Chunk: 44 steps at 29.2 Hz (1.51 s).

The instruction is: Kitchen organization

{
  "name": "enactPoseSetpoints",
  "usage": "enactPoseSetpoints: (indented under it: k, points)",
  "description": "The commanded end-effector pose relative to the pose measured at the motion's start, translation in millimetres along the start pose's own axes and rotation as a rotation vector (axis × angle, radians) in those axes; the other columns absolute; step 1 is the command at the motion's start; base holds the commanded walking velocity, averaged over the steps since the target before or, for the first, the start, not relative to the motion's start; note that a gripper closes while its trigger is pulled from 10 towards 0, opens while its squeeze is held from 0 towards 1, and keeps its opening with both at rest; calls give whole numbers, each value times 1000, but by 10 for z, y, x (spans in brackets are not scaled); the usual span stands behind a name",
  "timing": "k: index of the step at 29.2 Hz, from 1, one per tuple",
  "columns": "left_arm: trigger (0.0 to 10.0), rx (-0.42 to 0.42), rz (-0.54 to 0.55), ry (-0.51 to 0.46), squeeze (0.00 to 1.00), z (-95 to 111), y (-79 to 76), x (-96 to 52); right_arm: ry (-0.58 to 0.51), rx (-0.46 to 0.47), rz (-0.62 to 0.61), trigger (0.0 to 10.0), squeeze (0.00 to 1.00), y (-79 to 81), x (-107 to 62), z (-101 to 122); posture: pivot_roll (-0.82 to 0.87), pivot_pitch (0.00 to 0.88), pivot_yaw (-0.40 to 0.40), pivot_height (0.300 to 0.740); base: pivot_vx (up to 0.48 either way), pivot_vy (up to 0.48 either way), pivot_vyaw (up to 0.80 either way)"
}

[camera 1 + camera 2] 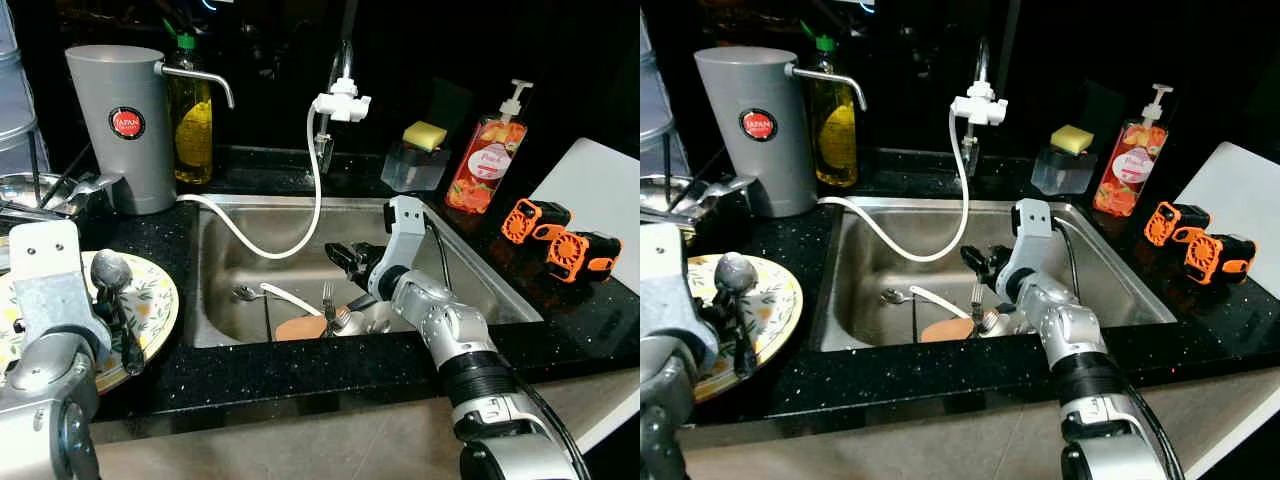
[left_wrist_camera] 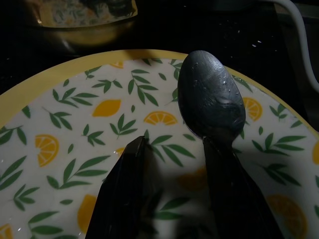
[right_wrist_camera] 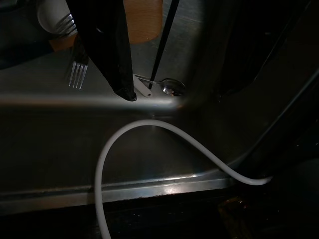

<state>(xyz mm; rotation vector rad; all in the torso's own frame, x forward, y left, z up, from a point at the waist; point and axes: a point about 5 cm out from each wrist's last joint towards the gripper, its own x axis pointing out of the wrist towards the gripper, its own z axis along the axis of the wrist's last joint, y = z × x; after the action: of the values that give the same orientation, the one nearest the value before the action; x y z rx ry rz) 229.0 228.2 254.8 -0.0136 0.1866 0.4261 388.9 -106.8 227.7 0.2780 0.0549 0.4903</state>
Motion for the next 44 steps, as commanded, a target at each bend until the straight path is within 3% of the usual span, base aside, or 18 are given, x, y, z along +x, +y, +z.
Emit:
enactPoseSetpoints:
  k: [1,8,16,24,29,32,44]
  points:
    - [10000,40,-11,-15,0,18,-63,22,-9,-5,-23,10000,0,-75,-29,9,296,86,-117,740,0,0,0]
    - [10000,100,-53,-190,0,227,-152,-79,-20,-6,-27,10000,0,-82,-42,25,285,82,-106,740,0,0,0]
    - [10000,54,-74,-226,0,298,-206,-105,-23,-10,-33,10000,0,-108,-53,31,273,67,-103,740,0,0,0]
    - [10000,-29,-70,-146,0,157,-264,-50,-26,-16,-32,10000,0,-110,-50,44,269,64,-106,740,0,0,0]
    - [10000,-58,42,7,0,-98,-182,53,-20,-19,-35,10000,0,-121,-55,37,265,68,-112,740,0,0,0]
    - [10000,-70,56,39,0,-143,-173,65,-18,-19,-34,10000,0,-122,-56,35,265,68,-112,740,0,0,0]
    - [10000,-85,35,56,0,-168,-245,38,-17,-20,-38,10000,0,-132,-62,42,260,76,-112,740,0,0,0]
